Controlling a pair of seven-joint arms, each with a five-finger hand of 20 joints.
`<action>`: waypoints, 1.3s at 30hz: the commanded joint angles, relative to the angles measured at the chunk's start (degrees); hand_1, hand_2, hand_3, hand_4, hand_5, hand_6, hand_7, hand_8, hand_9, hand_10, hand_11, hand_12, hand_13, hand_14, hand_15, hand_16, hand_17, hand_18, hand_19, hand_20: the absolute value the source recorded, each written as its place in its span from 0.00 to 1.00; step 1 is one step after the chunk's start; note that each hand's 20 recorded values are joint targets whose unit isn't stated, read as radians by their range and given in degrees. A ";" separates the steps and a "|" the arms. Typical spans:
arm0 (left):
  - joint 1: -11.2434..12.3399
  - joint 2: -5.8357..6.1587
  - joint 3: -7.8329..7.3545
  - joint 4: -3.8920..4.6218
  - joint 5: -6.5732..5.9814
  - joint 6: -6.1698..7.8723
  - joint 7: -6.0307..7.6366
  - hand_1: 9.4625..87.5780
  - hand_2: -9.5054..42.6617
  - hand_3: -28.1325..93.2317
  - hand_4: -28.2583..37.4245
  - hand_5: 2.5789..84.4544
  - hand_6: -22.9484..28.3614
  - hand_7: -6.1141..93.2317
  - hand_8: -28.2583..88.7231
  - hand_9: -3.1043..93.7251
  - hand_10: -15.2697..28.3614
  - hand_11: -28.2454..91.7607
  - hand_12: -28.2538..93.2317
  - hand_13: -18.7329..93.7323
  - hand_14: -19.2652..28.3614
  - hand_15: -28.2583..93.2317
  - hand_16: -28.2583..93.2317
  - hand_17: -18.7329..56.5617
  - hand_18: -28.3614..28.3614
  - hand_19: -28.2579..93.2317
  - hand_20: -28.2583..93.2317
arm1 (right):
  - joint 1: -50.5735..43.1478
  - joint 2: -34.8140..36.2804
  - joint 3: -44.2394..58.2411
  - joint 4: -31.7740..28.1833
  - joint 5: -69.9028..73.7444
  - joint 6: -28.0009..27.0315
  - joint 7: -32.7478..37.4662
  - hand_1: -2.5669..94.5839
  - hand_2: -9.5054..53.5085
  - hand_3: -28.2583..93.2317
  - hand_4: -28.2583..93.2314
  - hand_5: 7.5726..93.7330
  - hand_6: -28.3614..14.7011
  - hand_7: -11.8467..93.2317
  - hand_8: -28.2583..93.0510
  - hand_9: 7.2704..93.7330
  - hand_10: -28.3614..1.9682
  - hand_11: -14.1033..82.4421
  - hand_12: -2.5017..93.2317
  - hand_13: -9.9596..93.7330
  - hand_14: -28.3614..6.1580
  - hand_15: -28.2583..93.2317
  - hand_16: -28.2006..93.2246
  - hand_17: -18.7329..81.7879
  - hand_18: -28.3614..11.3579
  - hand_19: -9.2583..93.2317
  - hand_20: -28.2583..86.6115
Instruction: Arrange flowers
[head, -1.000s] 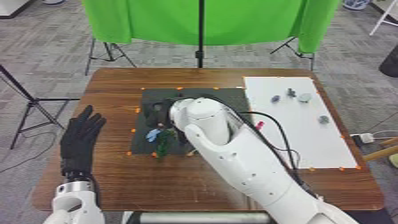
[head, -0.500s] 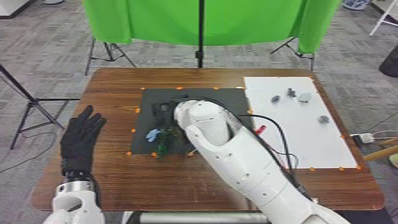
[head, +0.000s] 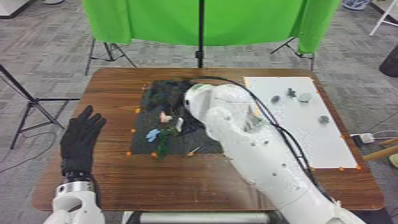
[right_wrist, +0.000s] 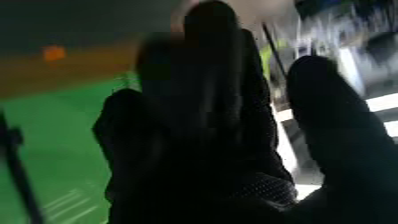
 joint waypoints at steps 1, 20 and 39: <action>1.23 -0.37 -0.77 -0.13 0.44 -0.06 -0.86 0.09 0.24 0.79 0.00 0.46 0.52 0.15 0.20 0.44 0.63 0.36 0.34 0.48 0.71 0.32 0.27 0.38 0.68 0.25 0.41 | -11.50 23.76 20.12 -16.45 -0.70 18.36 -1.28 0.37 0.14 0.69 0.15 0.69 0.66 0.26 0.17 0.81 0.45 0.38 0.29 0.89 0.61 0.65 0.50 0.72 0.34 1.00 0.67; 1.90 -0.51 -0.57 -0.65 1.51 -0.50 -1.47 0.12 0.22 0.80 0.00 0.47 0.52 0.15 0.20 0.45 0.64 0.36 0.34 0.49 0.71 0.32 0.27 0.38 0.68 0.25 0.41 | -28.57 24.10 42.20 -0.17 -25.67 13.38 4.92 0.31 0.00 0.70 0.13 0.64 0.68 0.24 0.17 0.78 0.43 0.35 0.27 0.93 0.67 0.68 0.50 0.76 0.37 1.00 0.67; 1.29 -0.60 -0.04 -0.27 1.58 -0.86 -2.32 0.14 0.21 0.79 0.02 0.47 0.52 0.16 0.20 0.45 0.64 0.36 0.34 0.49 0.71 0.32 0.27 0.38 0.68 0.25 0.41 | -30.18 20.50 41.40 5.23 -21.72 21.43 4.98 0.35 0.00 0.72 0.13 0.64 0.68 0.24 0.17 0.82 0.46 0.37 0.26 0.97 0.73 0.67 0.50 0.80 0.40 1.00 0.68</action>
